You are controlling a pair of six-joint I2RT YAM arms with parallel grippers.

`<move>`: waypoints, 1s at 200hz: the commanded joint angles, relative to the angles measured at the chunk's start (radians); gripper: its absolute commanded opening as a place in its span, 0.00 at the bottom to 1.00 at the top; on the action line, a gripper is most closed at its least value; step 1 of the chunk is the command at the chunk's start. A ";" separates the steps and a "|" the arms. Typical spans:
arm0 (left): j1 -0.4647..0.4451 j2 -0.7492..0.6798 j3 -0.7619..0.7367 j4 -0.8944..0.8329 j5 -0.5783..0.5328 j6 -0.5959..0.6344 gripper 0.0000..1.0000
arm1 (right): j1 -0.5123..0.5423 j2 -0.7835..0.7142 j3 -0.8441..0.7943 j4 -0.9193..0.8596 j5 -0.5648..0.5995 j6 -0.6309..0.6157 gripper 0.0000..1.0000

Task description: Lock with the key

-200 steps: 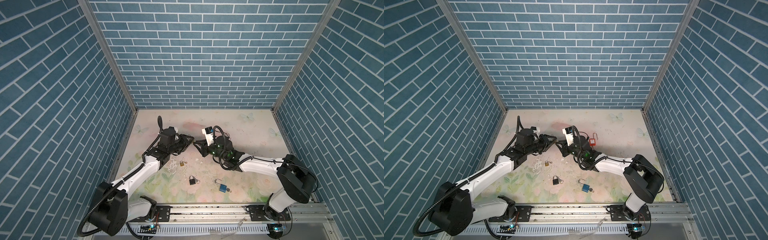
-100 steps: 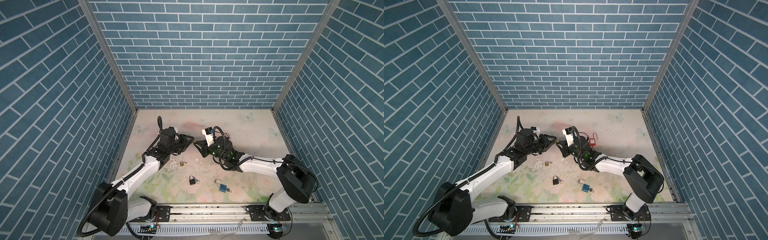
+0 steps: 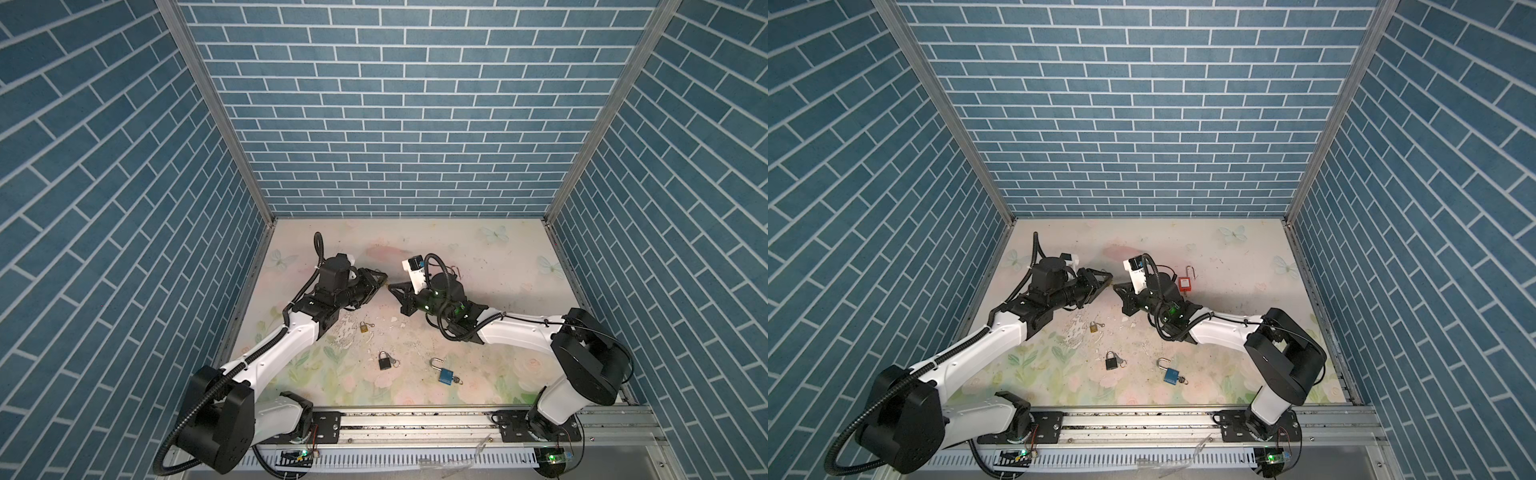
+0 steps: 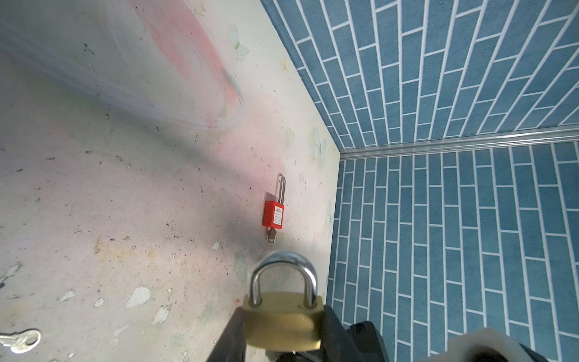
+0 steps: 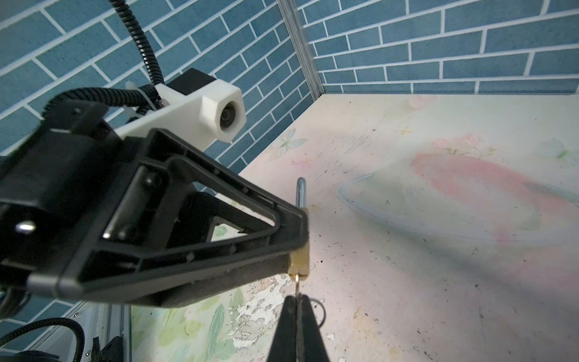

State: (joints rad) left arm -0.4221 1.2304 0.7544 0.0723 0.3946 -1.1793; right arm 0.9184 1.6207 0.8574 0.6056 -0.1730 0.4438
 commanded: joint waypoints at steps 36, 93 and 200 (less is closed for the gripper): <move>-0.002 0.033 0.048 -0.026 0.067 0.007 0.00 | 0.004 0.019 0.001 0.012 -0.021 -0.074 0.00; 0.022 0.078 0.043 0.048 0.082 -0.078 0.00 | 0.015 -0.008 -0.025 -0.008 0.007 -0.100 0.00; 0.189 0.001 -0.057 0.188 -0.006 -0.281 0.00 | 0.014 -0.104 -0.214 0.002 0.082 0.023 0.00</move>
State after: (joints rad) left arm -0.2401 1.2480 0.7063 0.1699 0.4175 -1.4101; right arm 0.9356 1.5593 0.6685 0.6224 -0.1146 0.4301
